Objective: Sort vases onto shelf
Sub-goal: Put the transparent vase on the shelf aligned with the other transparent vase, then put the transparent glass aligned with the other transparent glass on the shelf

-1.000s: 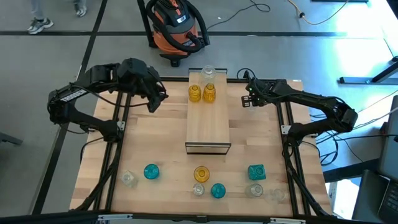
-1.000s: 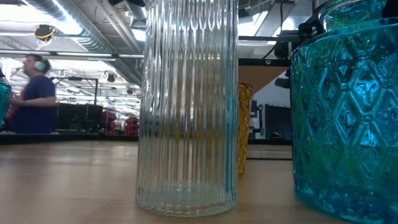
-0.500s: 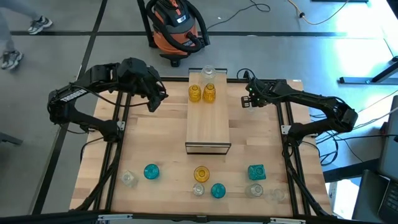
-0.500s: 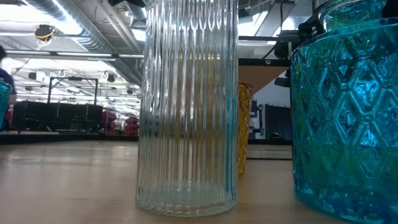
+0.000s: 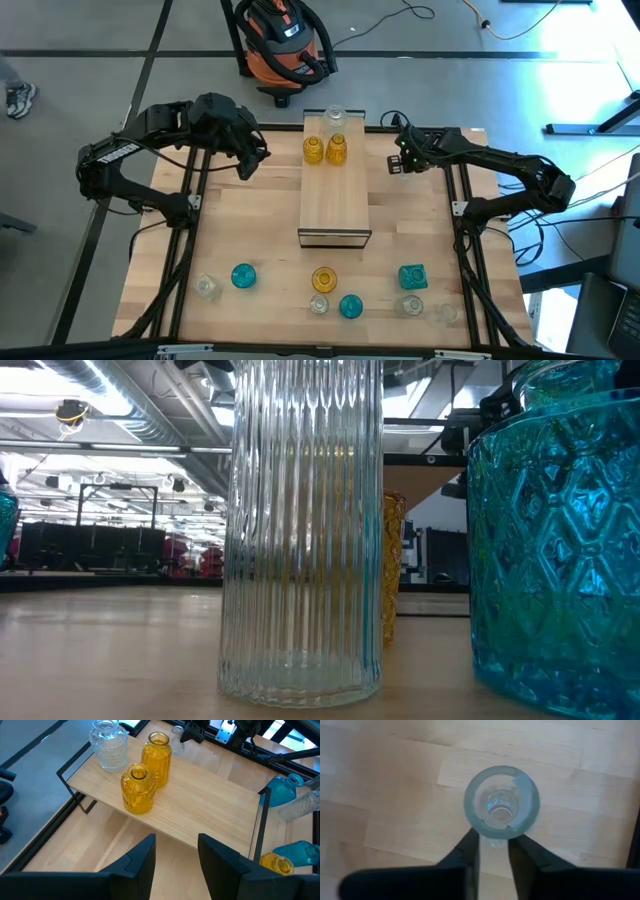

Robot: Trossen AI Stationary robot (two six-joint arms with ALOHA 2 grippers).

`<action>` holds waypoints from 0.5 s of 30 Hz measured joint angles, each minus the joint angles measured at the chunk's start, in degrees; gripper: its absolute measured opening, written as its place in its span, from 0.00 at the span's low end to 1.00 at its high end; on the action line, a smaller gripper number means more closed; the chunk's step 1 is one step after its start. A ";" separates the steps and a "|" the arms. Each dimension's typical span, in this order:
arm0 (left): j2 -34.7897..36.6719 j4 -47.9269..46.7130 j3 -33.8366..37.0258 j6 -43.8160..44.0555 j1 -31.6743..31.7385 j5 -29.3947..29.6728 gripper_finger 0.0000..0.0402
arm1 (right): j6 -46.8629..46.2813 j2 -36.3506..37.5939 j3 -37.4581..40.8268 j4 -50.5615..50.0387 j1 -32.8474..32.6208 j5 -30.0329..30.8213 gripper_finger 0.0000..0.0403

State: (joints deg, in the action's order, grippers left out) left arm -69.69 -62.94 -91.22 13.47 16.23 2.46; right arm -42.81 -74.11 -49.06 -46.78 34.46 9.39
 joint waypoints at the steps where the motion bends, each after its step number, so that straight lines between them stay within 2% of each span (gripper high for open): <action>1: 0.00 0.00 0.00 0.00 0.00 0.02 0.35 | 0.00 0.00 0.00 -0.02 0.00 -0.02 0.22; 5: 0.00 0.00 0.00 -0.02 0.00 0.01 0.35 | -0.29 0.00 0.00 0.06 0.00 0.02 0.37; 8: -0.01 0.00 0.00 -0.03 0.00 0.01 0.35 | -0.35 0.00 0.00 0.28 0.02 1.13 0.44; 15: -0.01 0.00 0.00 -0.06 0.00 0.01 0.35 | -0.56 0.00 0.00 0.29 0.07 4.51 0.47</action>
State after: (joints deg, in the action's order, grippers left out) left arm -69.70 -62.94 -91.22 13.42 16.23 2.47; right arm -43.37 -74.11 -49.06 -46.49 34.52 13.90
